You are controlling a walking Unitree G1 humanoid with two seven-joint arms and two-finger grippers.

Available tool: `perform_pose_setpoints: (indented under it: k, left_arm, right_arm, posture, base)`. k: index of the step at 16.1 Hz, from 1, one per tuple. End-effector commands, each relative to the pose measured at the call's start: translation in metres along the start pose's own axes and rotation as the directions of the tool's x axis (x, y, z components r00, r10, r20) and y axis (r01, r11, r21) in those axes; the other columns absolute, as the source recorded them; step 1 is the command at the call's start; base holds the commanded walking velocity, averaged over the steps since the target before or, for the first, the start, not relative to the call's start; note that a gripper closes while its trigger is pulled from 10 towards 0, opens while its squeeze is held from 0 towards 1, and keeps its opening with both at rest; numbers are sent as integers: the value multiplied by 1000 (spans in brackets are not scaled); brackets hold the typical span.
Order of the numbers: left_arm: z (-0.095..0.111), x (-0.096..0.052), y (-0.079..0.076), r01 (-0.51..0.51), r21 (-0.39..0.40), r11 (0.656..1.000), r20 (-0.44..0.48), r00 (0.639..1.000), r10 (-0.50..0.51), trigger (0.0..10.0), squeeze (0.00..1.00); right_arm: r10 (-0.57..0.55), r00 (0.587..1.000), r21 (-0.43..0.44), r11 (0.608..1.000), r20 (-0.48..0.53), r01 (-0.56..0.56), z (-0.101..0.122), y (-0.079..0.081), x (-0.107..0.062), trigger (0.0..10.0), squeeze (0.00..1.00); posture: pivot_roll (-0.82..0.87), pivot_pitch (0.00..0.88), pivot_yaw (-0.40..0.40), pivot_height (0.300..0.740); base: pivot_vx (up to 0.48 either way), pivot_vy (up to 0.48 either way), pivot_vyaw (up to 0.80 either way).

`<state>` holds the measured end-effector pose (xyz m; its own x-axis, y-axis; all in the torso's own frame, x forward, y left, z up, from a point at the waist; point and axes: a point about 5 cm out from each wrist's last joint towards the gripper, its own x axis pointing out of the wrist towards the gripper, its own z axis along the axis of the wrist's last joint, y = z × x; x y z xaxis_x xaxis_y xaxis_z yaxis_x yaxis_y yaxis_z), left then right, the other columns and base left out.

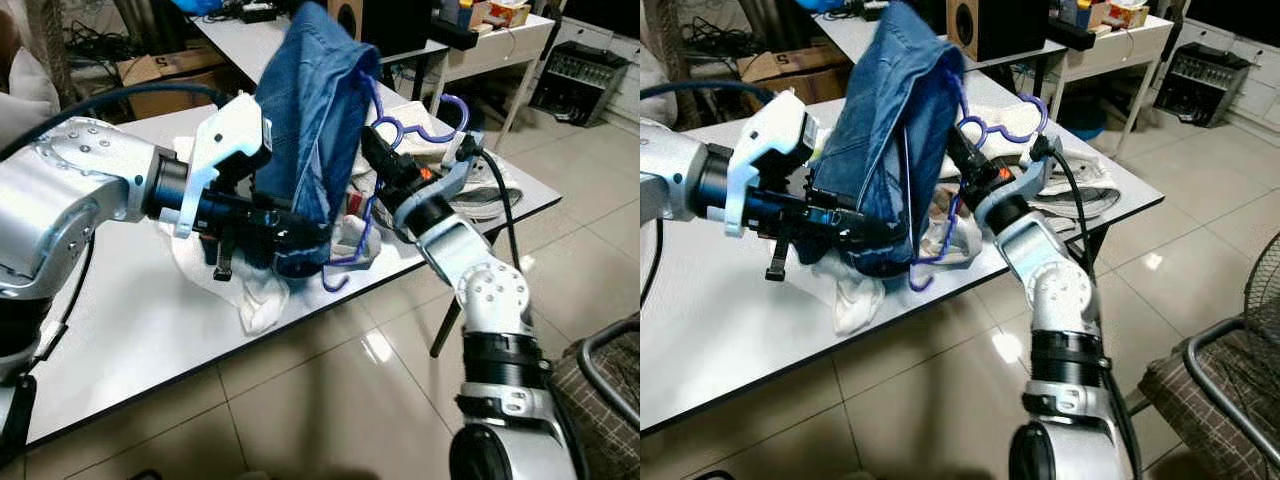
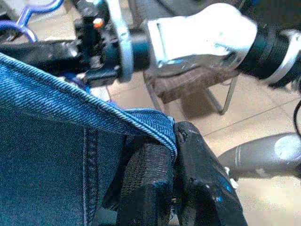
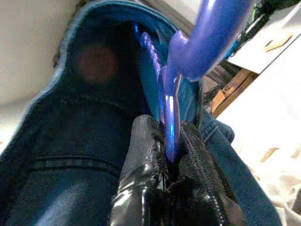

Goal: Hang hanger

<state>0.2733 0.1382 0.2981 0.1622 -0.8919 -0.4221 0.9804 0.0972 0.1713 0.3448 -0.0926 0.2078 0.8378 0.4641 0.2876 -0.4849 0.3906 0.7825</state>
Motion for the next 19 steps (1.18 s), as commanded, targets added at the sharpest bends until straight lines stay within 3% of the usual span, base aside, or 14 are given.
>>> perform_pose_setpoints:
  k: [1, 3, 5, 7, 9, 11, 14, 17, 18, 19]
  left_arm:
    - [2, 4, 2, 5, -6, 1000, 15, 1000, -5, 0, 0]
    - [1, 10, 6, -7, -47, 999, 52, 999, 10, 0, 0]
    - [3, 19, 0, 48, -64, 997, 80, 996, -43, 0, 0]
    - [-3, 26, -5, 72, -82, 994, 53, 996, -68, 0, 0]
    - [-17, 27, 0, 15, -85, 996, -25, 1000, -17, 0, 0]
    - [-33, 28, 12, -116, -36, 993, -137, 984, 110, 0, 0]
    - [-49, 27, 28, -266, 39, 963, -235, 935, 267, 0, 0]
    - [-39, 24, 16, -160, -3, 987, -196, 968, 157, 0, 0]
    - [-27, 19, -3, 10, -24, 1000, -141, 990, -14, 0, 0]
    - [-25, 18, -6, 40, -27, 999, -130, 991, -43, 0, 0]
  right_arm:
    - [34, 997, 23, 999, 66, -36, 7, 11, 6, 10000, 0]
    - [31, 992, 79, 996, 120, -40, 5, 14, 10, 10000, 0]
    - [-1, 983, 59, 998, 184, -10, 6, 13, 13, 10000, 0]
    - [-23, 972, 33, 999, 233, 16, 5, 13, 18, 10000, 0]
    - [-44, 964, 39, 999, 262, 35, 6, 13, 20, 10000, 0]
    - [-39, 964, 78, 997, 263, 19, 5, 15, 22, 10000, 0]
    - [-39, 950, 121, 993, 311, 1, 6, 19, 24, 10000, 0]
    - [-45, 948, 60, 998, 316, 27, 8, 18, 25, 10000, 0]
    - [-57, 951, -34, 997, 305, 71, 7, 18, 26, 10000, 0]
    - [-60, 950, -44, 996, 305, 77, 6, 17, 26, 10000, 0]
  posture:
    - [0, 0, 16, 740]
    - [0, 0, 16, 740]
    - [2, 0, 16, 740]
    - [5, 0, 15, 740]
    - [14, 0, 9, 740]
    - [18, 0, 6, 740]
    - [16, 0, 7, 740]
    - [18, 0, 7, 740]
    - [22, 0, 6, 740]
    - [22, 0, 6, 740]
  base:
    - [0, 0, 0]
    - [0, 0, 0]
    - [0, 0, 0]
    - [0, 0, 0]
    - [0, 0, 0]
    - [0, 0, 0]
    - [0, 0, 0]
    - [0, 0, 0]
    - [0, 0, 0]
    - [0, 0, 0]
